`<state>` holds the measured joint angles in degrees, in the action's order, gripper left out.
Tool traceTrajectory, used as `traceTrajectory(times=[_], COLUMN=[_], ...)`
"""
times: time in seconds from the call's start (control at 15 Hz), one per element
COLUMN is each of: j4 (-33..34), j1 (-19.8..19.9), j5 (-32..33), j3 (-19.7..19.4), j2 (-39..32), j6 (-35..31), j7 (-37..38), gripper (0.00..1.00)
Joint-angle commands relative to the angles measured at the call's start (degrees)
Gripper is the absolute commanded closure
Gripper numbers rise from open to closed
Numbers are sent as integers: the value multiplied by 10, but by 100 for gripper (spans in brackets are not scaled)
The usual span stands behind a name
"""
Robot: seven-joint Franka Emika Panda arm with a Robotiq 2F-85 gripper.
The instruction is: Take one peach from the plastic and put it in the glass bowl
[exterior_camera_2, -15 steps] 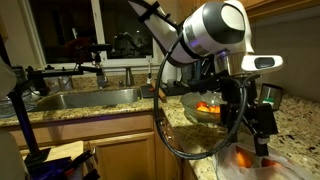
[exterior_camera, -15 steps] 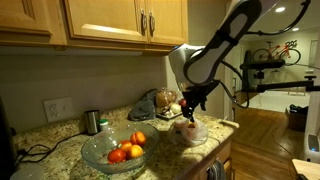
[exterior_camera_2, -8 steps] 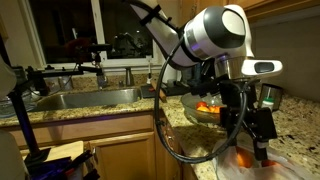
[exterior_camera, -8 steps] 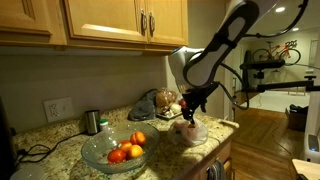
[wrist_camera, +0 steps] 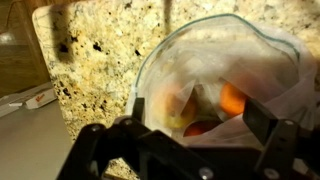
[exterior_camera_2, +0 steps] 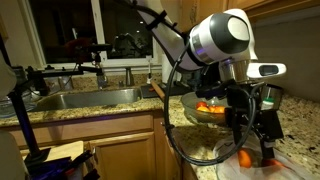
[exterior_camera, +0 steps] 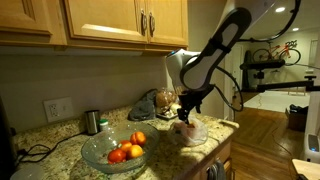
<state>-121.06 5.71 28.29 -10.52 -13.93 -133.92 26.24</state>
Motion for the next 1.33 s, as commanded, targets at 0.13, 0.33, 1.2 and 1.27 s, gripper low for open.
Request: traceTrajectory(times=[0.13,0.33,1.2,1.27], j4=[16,15,11,14], j1=[-8,-8,-13,-14], j5=[1,3,3,-2], j3=[-12,-13,-18,-18], j2=[-13,-16,-17,-18], j6=[-14,-29,-64,-52], j7=[3,5,7,9], gripper=[0,0,0,0])
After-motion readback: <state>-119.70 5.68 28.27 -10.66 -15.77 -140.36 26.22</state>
